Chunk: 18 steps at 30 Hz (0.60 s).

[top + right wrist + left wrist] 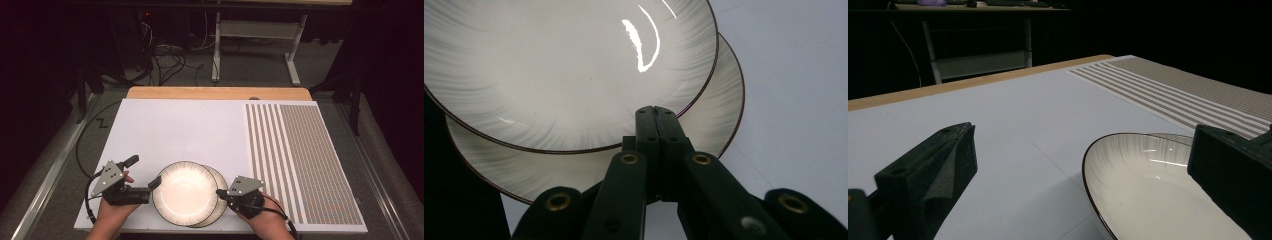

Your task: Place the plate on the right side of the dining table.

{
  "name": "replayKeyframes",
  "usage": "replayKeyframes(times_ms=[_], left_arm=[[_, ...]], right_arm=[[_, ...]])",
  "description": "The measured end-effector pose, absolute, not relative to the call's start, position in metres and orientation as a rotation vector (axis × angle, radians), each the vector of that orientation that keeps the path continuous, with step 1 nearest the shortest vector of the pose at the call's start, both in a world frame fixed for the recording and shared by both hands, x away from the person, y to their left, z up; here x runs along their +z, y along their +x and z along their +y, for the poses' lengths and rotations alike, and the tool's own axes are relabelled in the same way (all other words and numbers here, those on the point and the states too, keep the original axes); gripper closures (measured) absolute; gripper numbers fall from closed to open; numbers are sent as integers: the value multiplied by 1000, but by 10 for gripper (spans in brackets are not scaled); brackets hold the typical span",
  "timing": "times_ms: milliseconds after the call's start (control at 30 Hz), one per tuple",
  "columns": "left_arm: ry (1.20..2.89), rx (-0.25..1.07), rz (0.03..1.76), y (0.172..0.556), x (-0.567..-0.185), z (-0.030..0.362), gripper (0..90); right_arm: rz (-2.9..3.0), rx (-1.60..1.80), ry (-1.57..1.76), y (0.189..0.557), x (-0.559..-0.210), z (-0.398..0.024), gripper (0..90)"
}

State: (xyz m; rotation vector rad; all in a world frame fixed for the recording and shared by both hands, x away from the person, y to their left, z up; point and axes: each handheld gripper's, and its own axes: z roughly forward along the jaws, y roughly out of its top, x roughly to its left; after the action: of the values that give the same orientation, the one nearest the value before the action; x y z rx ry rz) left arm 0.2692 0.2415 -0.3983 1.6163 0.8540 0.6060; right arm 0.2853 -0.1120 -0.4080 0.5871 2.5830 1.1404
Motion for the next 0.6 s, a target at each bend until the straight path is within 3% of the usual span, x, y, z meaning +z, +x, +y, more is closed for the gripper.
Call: replayKeyframes(times_ms=[600], left_arm=[[1607, 605, 849, 268, -397, 244, 1]], right_arm=[[2626, 1116, 509, 281, -414, -89, 900]])
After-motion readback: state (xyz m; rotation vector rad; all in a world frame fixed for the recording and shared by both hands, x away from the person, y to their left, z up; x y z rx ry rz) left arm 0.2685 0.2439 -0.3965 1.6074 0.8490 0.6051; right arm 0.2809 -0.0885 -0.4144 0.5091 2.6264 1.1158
